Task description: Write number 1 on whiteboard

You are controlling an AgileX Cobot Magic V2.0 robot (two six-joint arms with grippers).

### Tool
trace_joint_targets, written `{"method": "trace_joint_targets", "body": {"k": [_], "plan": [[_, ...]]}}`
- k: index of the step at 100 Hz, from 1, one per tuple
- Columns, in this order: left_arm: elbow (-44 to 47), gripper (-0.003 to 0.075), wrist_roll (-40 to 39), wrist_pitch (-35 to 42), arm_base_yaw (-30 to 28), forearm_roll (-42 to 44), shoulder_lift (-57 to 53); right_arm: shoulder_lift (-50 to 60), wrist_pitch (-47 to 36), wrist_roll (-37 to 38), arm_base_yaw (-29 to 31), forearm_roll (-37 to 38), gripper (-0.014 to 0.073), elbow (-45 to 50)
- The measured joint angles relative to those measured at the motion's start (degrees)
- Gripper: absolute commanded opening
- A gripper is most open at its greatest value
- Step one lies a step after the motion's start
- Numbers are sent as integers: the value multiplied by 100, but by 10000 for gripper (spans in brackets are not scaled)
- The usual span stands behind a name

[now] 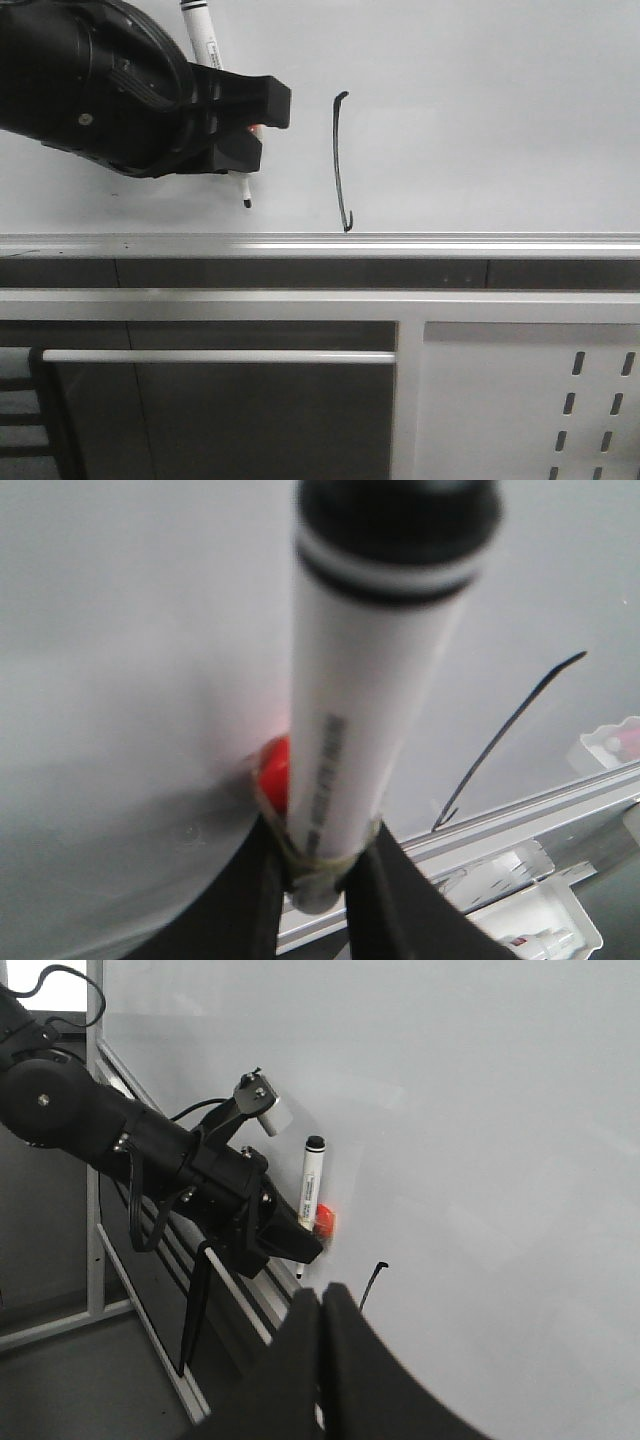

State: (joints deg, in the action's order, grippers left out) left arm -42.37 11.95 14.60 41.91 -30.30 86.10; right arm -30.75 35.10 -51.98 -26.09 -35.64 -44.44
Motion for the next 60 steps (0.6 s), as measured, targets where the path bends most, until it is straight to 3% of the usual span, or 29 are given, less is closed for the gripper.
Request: {"method": "trace_joint_targets", "body": {"k": [21,39,60], "plan": [[-3,238,0,0,0,9,0,0,0,0,0,0,-70,0],[-16,305,0,-66,0,27,0,0,0,0,0,0,-70,0],[-25,439,0,-187,0,27,-12,0,0,11,0,0,-70,0]]}}
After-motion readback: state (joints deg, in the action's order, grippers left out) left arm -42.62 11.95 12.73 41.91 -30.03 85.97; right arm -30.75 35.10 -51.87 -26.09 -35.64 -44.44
